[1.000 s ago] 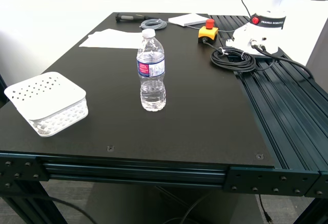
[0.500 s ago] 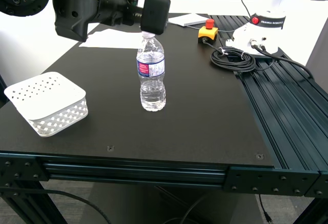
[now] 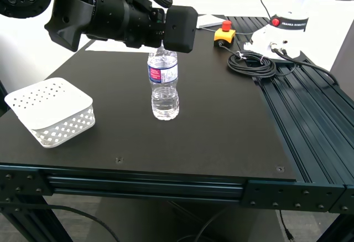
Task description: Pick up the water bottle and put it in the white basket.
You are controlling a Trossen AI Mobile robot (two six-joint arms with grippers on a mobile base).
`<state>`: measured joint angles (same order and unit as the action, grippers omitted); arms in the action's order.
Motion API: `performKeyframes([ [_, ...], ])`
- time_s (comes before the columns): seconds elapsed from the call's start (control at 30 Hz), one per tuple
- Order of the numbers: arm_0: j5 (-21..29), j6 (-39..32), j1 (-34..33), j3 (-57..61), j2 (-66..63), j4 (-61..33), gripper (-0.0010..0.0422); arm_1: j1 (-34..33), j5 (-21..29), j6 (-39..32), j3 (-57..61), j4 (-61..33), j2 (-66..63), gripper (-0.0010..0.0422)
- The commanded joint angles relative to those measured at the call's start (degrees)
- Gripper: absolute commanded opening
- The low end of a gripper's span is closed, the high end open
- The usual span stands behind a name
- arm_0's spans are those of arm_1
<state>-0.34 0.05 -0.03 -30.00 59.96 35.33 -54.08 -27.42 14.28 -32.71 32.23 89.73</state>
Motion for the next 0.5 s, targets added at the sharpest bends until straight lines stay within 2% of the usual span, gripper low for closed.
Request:
performKeyframes([
  [0.03, 0.0, 0.0, 0.02, -0.04, -0.02, 0.17, 0.0001, -0.04, 2.45, 0.09, 0.04, -0.24, 0.02, 0.0028],
  [0.3, 0.0, 0.0, 0.02, -0.04, -0.02, 0.15, 0.0001, 0.09, 1.9, -0.98, 0.42, -0.98, 0.83, 0.0199],
  [0.37, 0.02, 0.0, 0.02, -0.04, -0.02, 0.15, 0.0001, 0.22, 0.48, -2.21, 0.48, 0.52, 3.93, 0.0223],
  [0.5, 0.02, 0.02, 0.02, -0.04, -0.02, 0.2, 0.0001, 0.63, 3.23, -4.5, -0.04, 8.61, 10.12, 0.025],
])
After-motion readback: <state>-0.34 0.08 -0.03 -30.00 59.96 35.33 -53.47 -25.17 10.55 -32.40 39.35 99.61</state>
